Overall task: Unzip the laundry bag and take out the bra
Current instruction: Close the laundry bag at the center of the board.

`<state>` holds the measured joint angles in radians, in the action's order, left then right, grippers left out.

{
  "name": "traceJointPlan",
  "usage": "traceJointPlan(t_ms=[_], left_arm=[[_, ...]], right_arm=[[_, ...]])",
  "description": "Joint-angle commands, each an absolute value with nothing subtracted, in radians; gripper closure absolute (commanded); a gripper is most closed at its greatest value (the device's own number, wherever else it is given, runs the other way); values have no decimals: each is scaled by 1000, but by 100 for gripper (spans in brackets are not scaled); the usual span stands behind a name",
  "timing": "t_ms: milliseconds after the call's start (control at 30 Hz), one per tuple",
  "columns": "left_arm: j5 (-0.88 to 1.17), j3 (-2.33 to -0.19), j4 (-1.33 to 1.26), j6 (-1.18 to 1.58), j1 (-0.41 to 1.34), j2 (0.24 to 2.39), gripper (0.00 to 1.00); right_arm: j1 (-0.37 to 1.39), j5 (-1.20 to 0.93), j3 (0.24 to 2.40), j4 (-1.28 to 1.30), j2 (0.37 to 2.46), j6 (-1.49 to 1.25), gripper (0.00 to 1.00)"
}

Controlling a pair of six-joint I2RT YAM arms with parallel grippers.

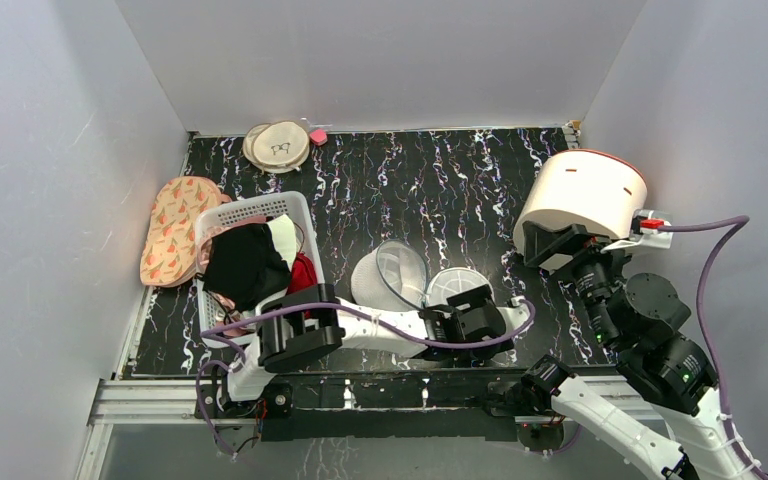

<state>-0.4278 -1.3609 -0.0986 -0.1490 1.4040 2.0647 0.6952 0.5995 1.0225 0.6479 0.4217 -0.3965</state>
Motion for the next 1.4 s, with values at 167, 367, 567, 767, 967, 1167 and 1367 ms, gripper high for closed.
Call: traceJointPlan(t_ms=[167,367,567,767,967,1167,1367], left_arm=[[-447,-1400,-25,-58,1377,2163,25],[-435,-1377,23,-12,1369,2138,60],[-373,-1362,31,21,1354,2071,83],[-327,-1375,17,17,1346,2025,100],[-279,-1375,-4,20,1330,1951,100],[-261,-1384,-43,84,1310,1929,80],[-312,-1473,-43,106,1306,2038,50]], right_arm=[[693,603,1057,660,391,-420,2],[693,583,1043,653,393,-434,2],[693,572,1032,643,399,-439,2],[693,564,1029,640,410,-442,2],[693,561,1025,640,416,-445,2],[693,557,1031,629,428,-445,2],[693,566,1060,635,428,-433,2]])
